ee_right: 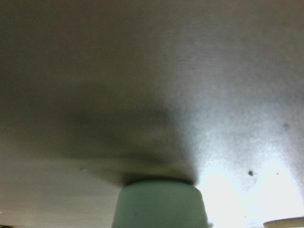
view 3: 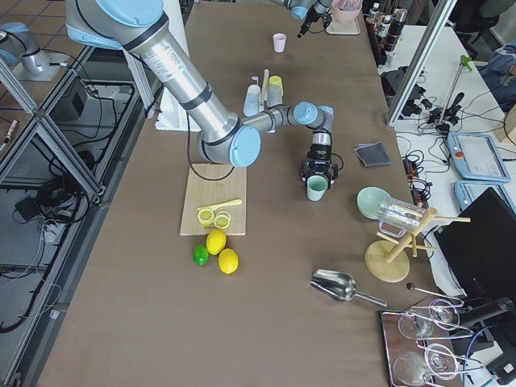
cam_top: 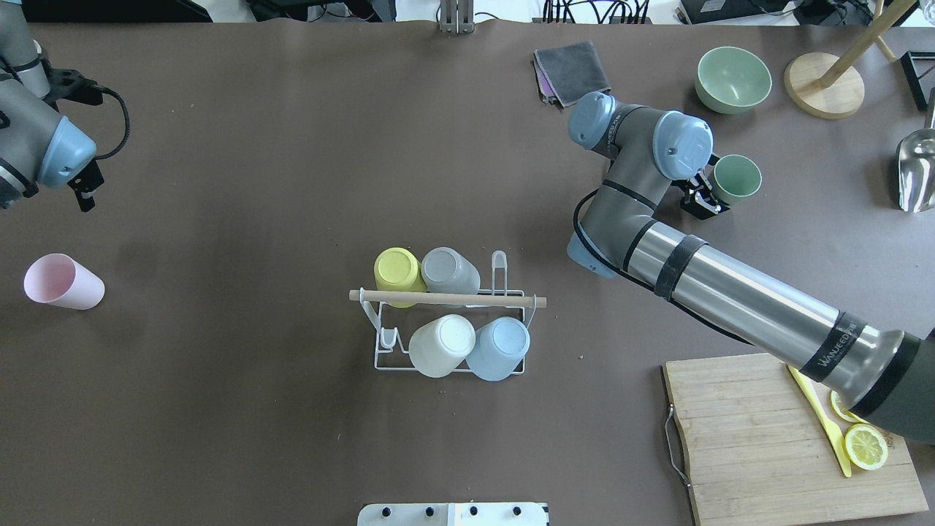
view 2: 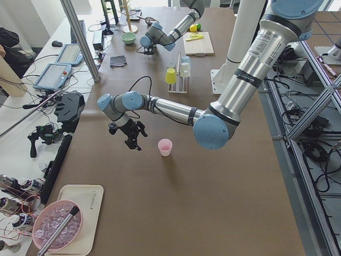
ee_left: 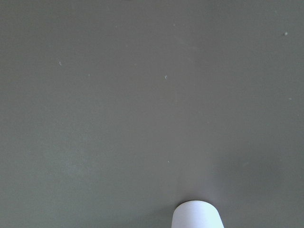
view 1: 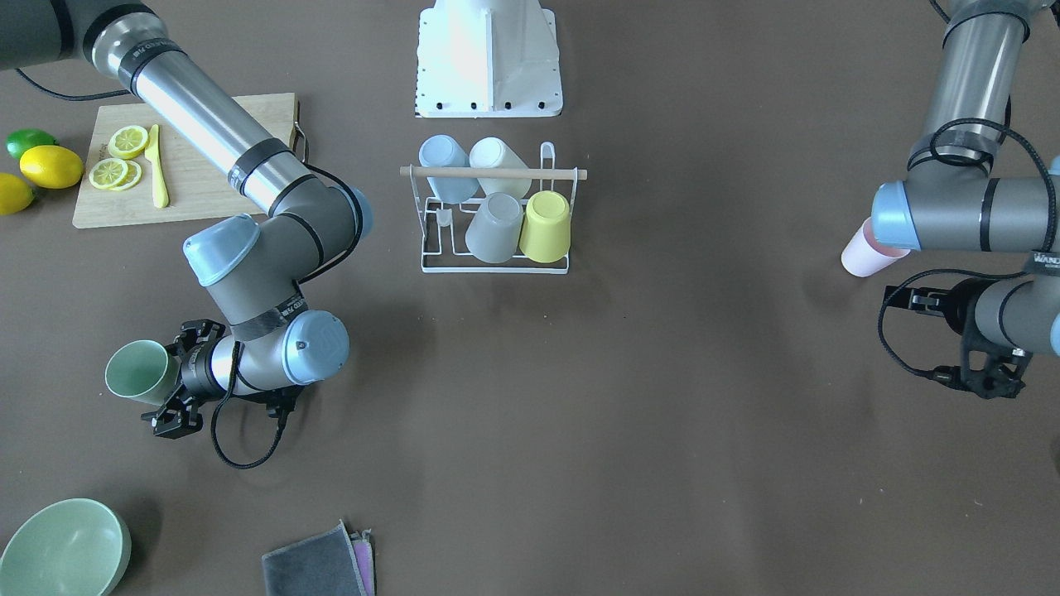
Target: Place cup on cup holder
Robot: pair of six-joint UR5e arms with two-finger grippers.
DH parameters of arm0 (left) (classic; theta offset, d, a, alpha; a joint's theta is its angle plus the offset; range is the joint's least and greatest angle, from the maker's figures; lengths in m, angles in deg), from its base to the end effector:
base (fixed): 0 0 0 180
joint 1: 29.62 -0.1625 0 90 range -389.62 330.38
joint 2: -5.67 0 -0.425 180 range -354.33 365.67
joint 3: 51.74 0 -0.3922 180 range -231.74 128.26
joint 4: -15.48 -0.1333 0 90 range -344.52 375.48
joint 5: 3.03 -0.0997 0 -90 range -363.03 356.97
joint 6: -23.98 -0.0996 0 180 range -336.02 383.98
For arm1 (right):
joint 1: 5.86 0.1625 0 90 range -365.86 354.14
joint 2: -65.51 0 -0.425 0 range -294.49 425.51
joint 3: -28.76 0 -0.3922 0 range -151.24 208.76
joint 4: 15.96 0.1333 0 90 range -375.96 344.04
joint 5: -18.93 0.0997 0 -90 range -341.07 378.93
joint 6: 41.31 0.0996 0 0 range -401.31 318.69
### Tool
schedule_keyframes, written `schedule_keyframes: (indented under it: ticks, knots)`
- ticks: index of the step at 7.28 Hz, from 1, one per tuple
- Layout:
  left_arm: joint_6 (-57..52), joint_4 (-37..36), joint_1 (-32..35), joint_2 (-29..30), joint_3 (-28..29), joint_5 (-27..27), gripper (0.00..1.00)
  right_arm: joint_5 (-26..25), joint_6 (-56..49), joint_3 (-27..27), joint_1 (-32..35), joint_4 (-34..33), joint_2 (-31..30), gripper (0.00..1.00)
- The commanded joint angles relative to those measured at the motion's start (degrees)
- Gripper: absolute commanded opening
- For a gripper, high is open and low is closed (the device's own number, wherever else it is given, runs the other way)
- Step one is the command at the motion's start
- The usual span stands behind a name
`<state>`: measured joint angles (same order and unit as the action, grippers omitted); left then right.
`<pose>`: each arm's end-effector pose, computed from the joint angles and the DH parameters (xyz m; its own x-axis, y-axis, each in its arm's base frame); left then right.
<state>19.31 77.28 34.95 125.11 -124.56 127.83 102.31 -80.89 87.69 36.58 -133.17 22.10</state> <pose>0.2250 -0.6319 0.5491 0.7240 0.2327 -0.6493 -0.4734 0.8523 -0.2225 -0.4663 -0.6226 0.4667 0.0429 -0.9982 0.0421 0.9731 0.0322 -0.2281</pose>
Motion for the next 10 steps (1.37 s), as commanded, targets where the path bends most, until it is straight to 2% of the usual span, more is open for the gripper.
schedule_keyframes:
  ticks: [1,5,8,10]
  knots:
    - [0.5,-0.1,-1.5,-0.3,0.9,1.1,0.98,0.0,-0.1,0.0,0.1,0.5,-0.8,1.00]
    - [0.0,-0.2,-4.3,-1.9,2.3,1.9,0.98,0.0,0.2,0.0,0.2,1.3,-1.8,1.00]
    - [-0.2,-0.3,-5.2,-1.2,5.6,2.0,0.98,0.0,0.1,0.0,0.2,1.4,-2.0,0.99]
    - [-0.2,-0.5,-5.2,-1.3,7.2,4.7,0.98,0.0,-0.1,0.0,0.5,1.5,-2.2,0.99]
